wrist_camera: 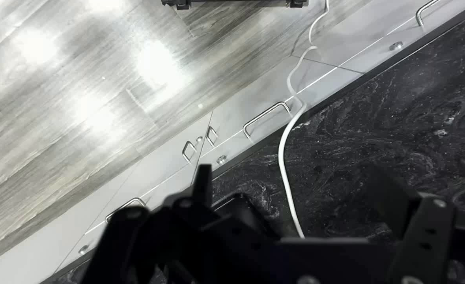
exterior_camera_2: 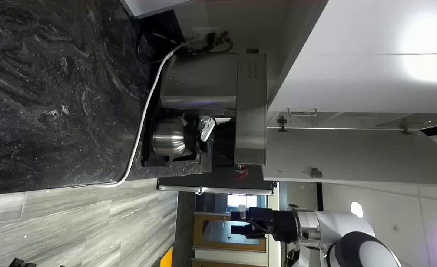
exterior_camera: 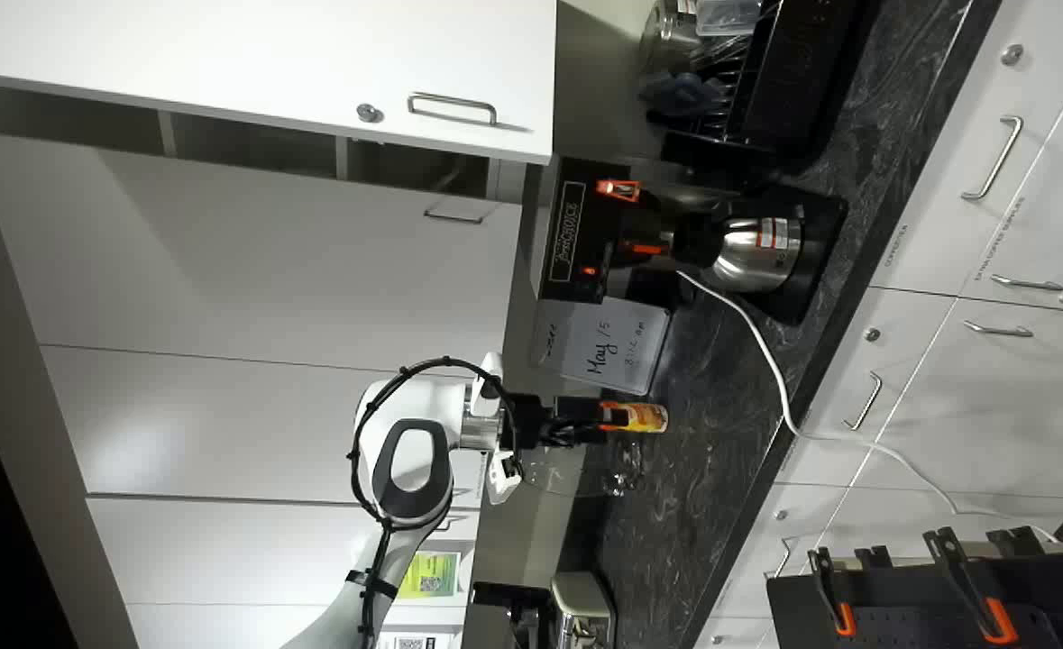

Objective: Close the right door of the top cabinet to the right

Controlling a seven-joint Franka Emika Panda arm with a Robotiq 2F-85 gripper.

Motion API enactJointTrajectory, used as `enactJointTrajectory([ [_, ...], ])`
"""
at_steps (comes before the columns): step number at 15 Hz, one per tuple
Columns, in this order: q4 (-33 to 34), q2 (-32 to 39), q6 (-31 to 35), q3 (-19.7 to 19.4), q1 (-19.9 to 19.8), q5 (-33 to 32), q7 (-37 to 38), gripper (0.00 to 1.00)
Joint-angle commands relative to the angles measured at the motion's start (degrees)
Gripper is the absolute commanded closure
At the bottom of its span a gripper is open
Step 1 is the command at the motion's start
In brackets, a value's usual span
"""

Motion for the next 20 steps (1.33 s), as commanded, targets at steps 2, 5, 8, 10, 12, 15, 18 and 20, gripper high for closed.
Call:
enactJointTrajectory([
  [2, 0.1, 0.0, -0.1, -0.3, 0.3, -0.2, 0.1, 0.00],
  [5, 0.1, 0.0, -0.1, -0.3, 0.3, -0.2, 0.1, 0.00],
  [8, 0.1, 0.0, -0.1, -0.3, 0.3, -0.2, 0.1, 0.00],
  [10, -0.3, -1.1, 0.8, 0.4, -0.4, -1.4, 1.6, 0.00],
  [12, -0.4, -3.1, 1.6, 0.5, -1.4, -2.8, 2.9, 0.00],
  [15, -0.1, -6.9, 3.0, 0.0, -2.7, -5.1, 4.0, 0.00],
  [18, 0.8, -10.1, 6.3, -0.5, -4.3, -7.5, 3.8, 0.00],
  [20, 1.5, -11.6, 10.7, -1.5, -5.0, -8.6, 2.6, 0.00],
])
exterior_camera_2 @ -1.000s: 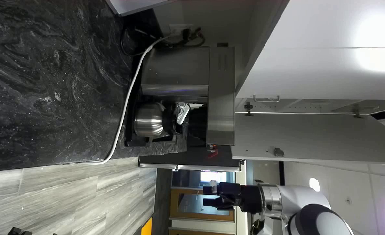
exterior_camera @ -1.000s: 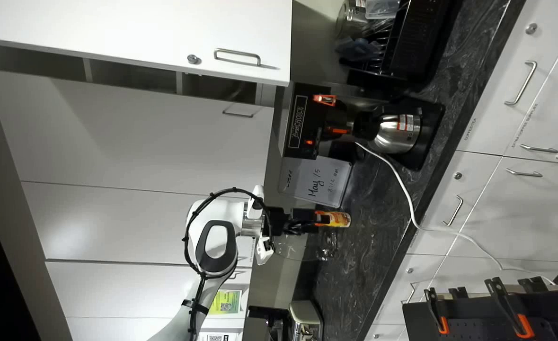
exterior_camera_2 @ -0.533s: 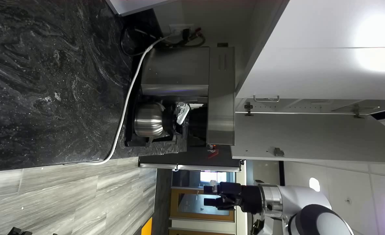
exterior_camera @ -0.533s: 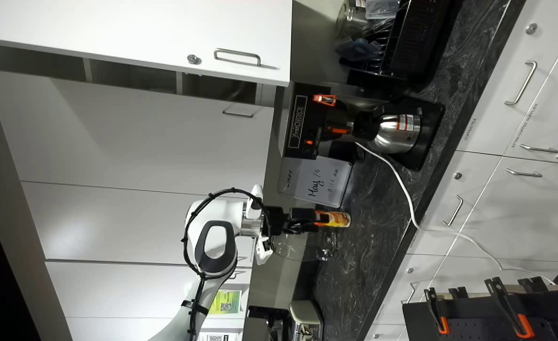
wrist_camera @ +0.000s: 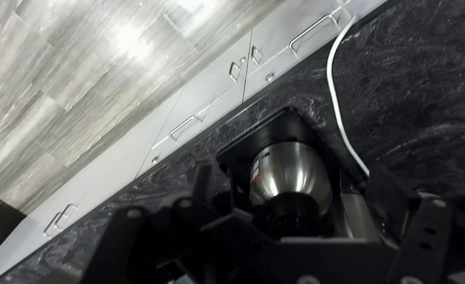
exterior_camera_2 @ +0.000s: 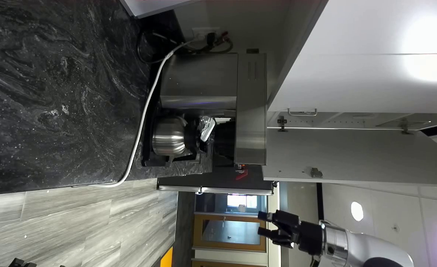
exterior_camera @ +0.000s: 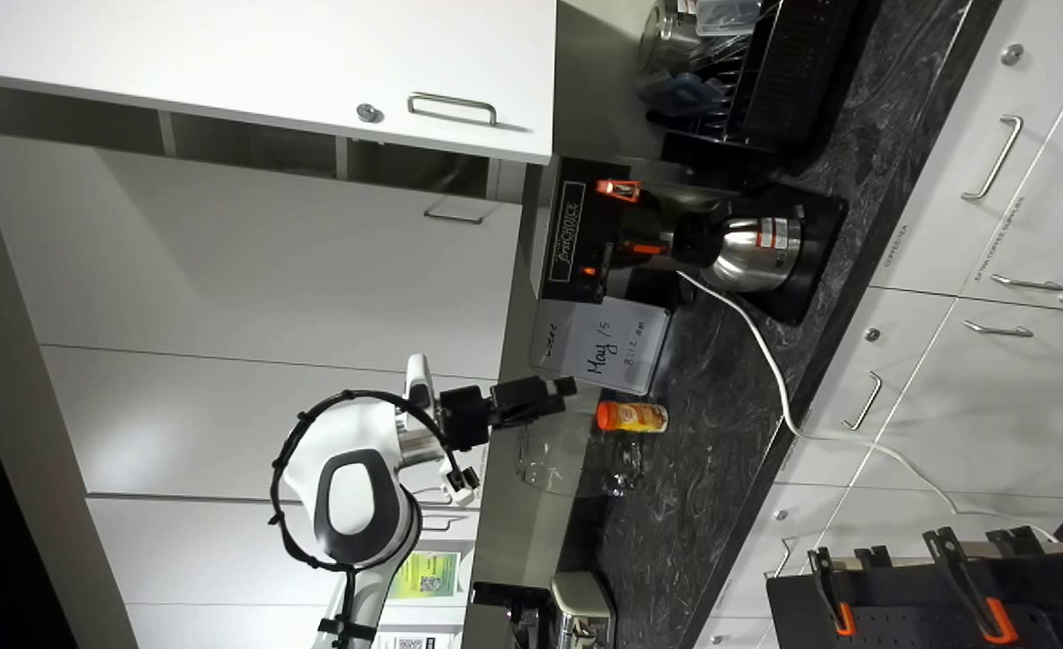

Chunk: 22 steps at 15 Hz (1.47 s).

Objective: Close the right door of the top cabinet to the right

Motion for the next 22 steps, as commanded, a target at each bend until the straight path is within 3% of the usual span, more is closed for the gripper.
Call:
enactJointTrajectory([
  [1, 1.4, -2.7, 7.5, -1.6, -1.4, -2.6, -0.4, 0.00],
  [6, 6.1, 0.3, 22.1, -4.5, -2.7, -3.9, -2.1, 0.00],
  [10, 11.4, 4.5, 29.0, -6.1, -4.3, -3.9, -3.0, 0.00],
  [12, 13.8, 6.0, 29.5, -6.9, -5.0, -3.4, -3.1, 0.00],
  [13, 10.6, 3.4, 28.5, -6.2, -4.5, -2.6, -2.2, 0.00],
  [22, 13.4, 5.1, 29.7, -7.1, -4.7, -2.1, -2.4, 0.00],
])
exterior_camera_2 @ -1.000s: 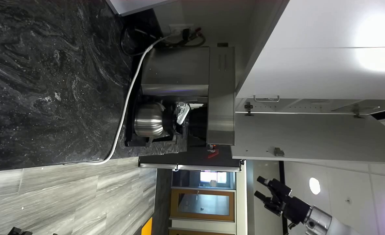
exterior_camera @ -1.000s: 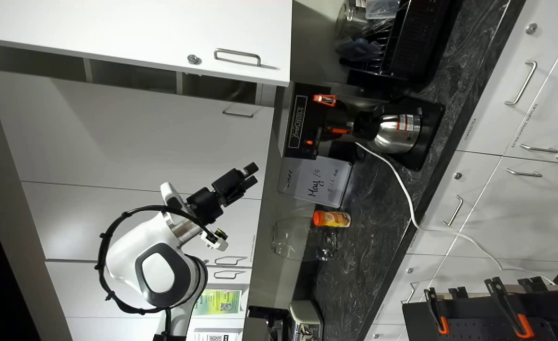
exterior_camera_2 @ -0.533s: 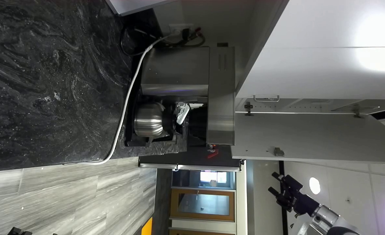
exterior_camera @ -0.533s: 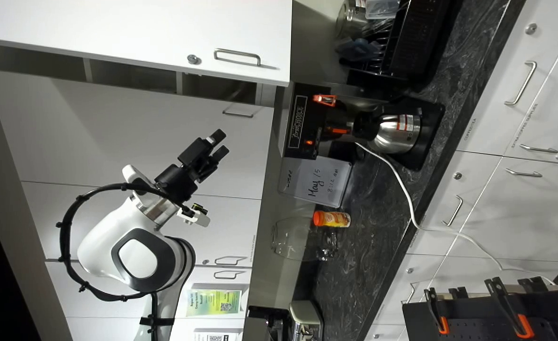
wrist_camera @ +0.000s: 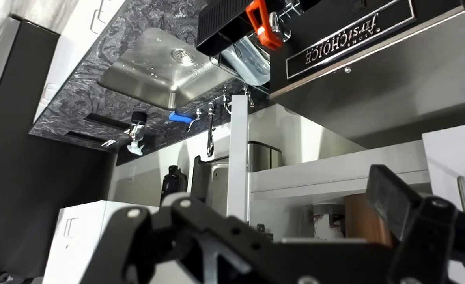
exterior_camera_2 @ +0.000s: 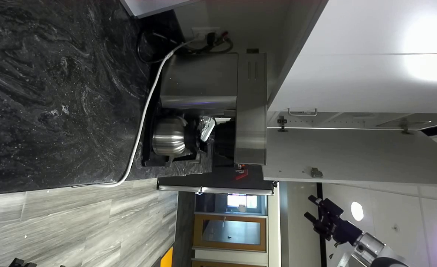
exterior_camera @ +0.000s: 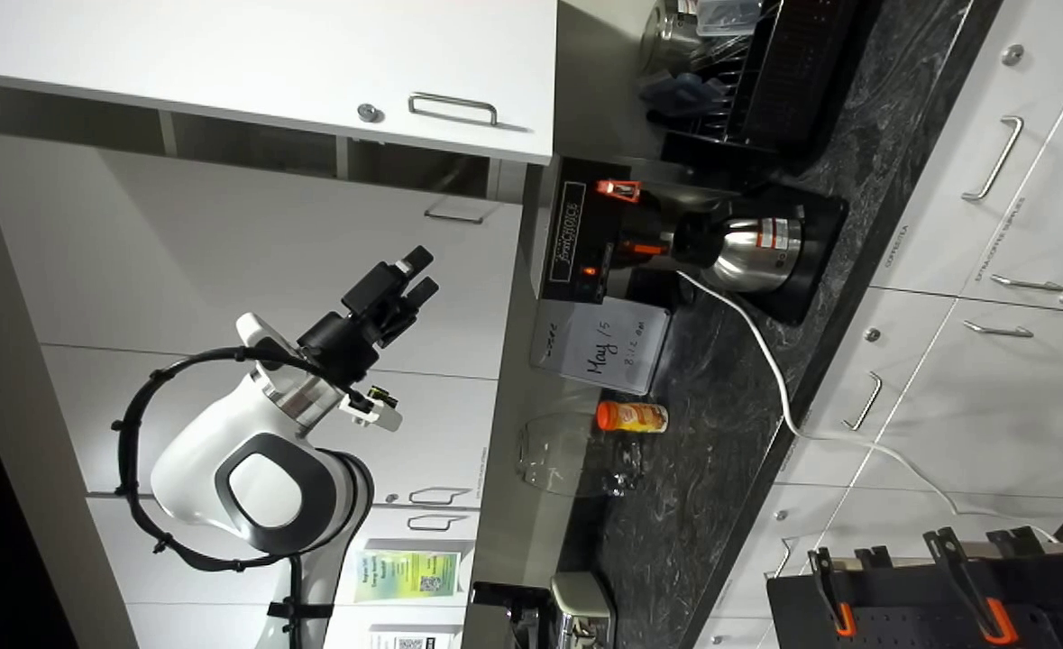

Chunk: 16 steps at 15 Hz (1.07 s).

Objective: Close the right door of the top cabinet to the right

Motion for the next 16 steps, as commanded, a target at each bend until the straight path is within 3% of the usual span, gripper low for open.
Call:
enactJointTrajectory([
  [1, 3.4, 1.7, 1.4, -1.2, -0.5, 1.0, -0.7, 0.00],
  [3, 6.1, 3.0, 2.0, -2.6, -0.7, 1.3, -1.2, 0.00],
  [7, 13.2, 7.3, -0.1, -8.6, 2.8, 5.7, -6.4, 0.00],
  [11, 21.0, 12.8, -5.7, -16.4, 9.0, 16.0, -16.2, 0.00],
  [14, 26.0, 15.8, -14.1, -21.7, 13.8, 25.5, -25.4, 0.00],
  [15, 27.1, 16.6, -17.2, -22.5, 14.4, 28.1, -27.5, 0.00],
  [16, 22.9, 14.5, -12.5, -19.1, 10.1, 25.4, -24.6, 0.00],
])
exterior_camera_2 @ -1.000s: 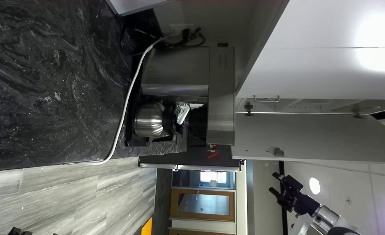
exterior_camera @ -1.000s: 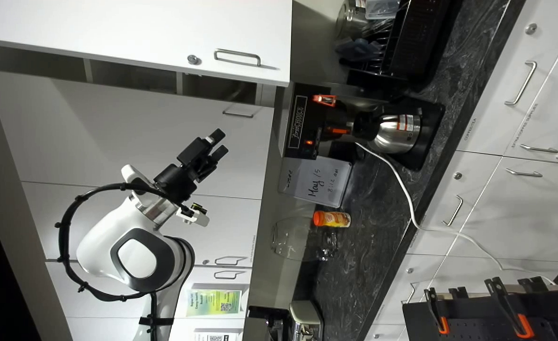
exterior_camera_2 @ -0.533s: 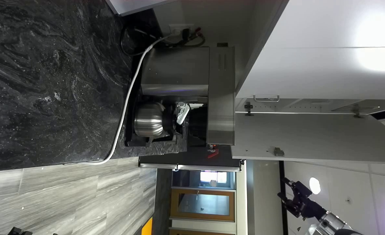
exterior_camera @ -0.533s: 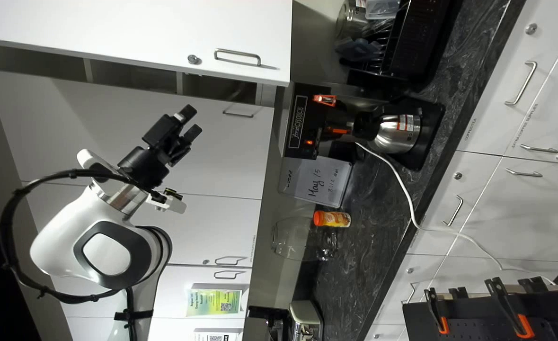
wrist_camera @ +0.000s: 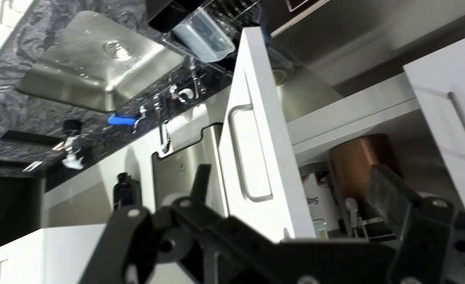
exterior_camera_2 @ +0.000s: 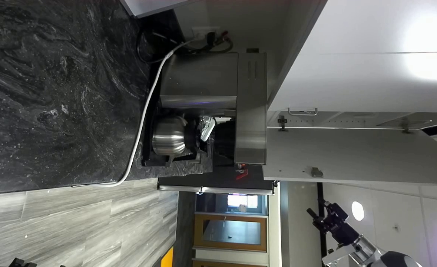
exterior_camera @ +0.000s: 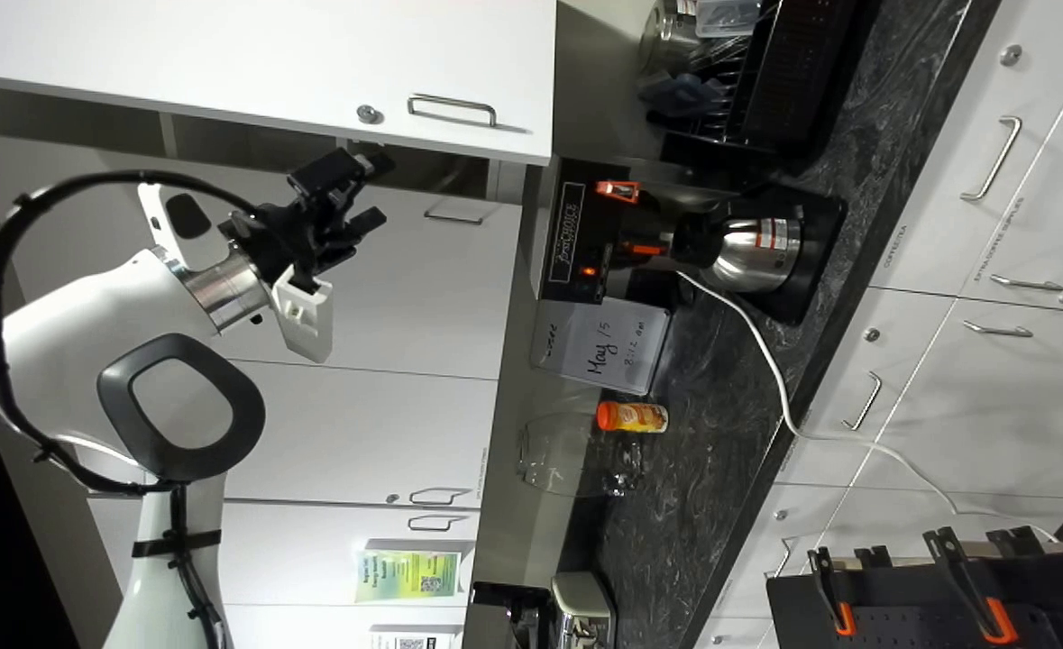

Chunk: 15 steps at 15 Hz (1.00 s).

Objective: Close the right door of the top cabinet to the right

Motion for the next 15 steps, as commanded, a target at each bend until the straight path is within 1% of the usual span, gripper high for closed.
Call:
enactJointTrajectory([
  [1, 1.6, 1.5, -2.5, 0.4, -1.1, 3.2, -2.7, 0.00],
  [5, 3.1, 2.5, -3.6, 0.1, -0.5, 4.1, -3.3, 0.00],
  [6, 3.1, 3.1, -1.8, 0.4, -1.3, 3.9, -2.0, 0.00],
  [9, 4.6, 4.9, -1.7, -0.4, -2.3, 5.5, -0.9, 0.00],
  [11, 5.6, 5.9, -2.2, -1.1, -2.6, 7.7, -1.4, 0.00],
  [15, 8.1, 8.3, -3.7, -2.8, -2.6, 14.3, -3.0, 0.00],
])
